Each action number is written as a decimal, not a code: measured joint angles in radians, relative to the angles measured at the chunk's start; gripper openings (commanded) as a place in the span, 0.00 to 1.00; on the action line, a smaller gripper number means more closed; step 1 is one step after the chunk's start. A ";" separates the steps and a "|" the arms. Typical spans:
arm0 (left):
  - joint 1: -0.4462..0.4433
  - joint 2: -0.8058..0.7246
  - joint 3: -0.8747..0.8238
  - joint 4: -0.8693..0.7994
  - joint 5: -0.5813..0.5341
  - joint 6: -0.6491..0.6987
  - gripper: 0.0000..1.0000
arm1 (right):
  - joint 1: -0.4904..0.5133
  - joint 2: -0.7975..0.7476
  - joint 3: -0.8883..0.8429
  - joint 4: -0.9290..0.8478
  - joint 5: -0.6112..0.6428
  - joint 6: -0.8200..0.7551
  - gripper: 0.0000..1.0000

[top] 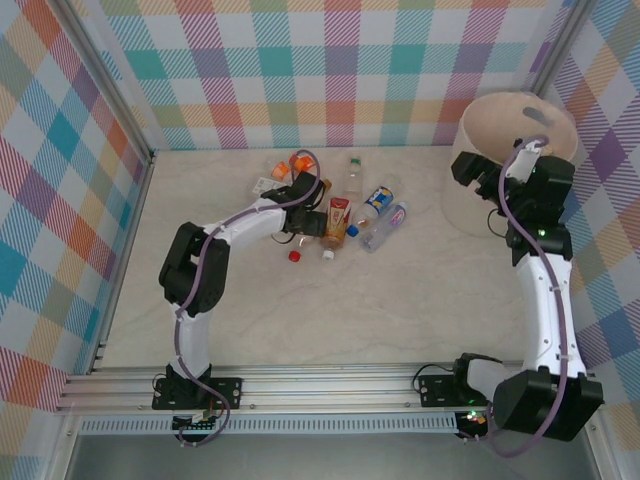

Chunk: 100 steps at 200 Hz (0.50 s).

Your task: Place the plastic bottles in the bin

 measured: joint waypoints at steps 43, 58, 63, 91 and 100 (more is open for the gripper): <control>0.001 0.046 0.038 0.002 0.007 0.018 0.80 | 0.057 -0.053 -0.015 -0.051 -0.031 0.014 1.00; 0.002 0.057 0.039 0.005 0.006 0.017 0.78 | 0.067 -0.053 -0.016 -0.066 -0.037 0.014 1.00; 0.002 0.062 0.038 0.005 0.007 0.017 0.77 | 0.069 -0.053 -0.017 -0.072 -0.038 0.014 1.00; 0.002 0.106 0.038 0.005 0.010 0.018 0.66 | 0.079 -0.052 -0.018 -0.095 -0.039 0.014 1.00; 0.002 0.117 0.038 0.003 0.013 0.026 0.63 | 0.083 -0.050 -0.018 -0.100 -0.039 0.014 1.00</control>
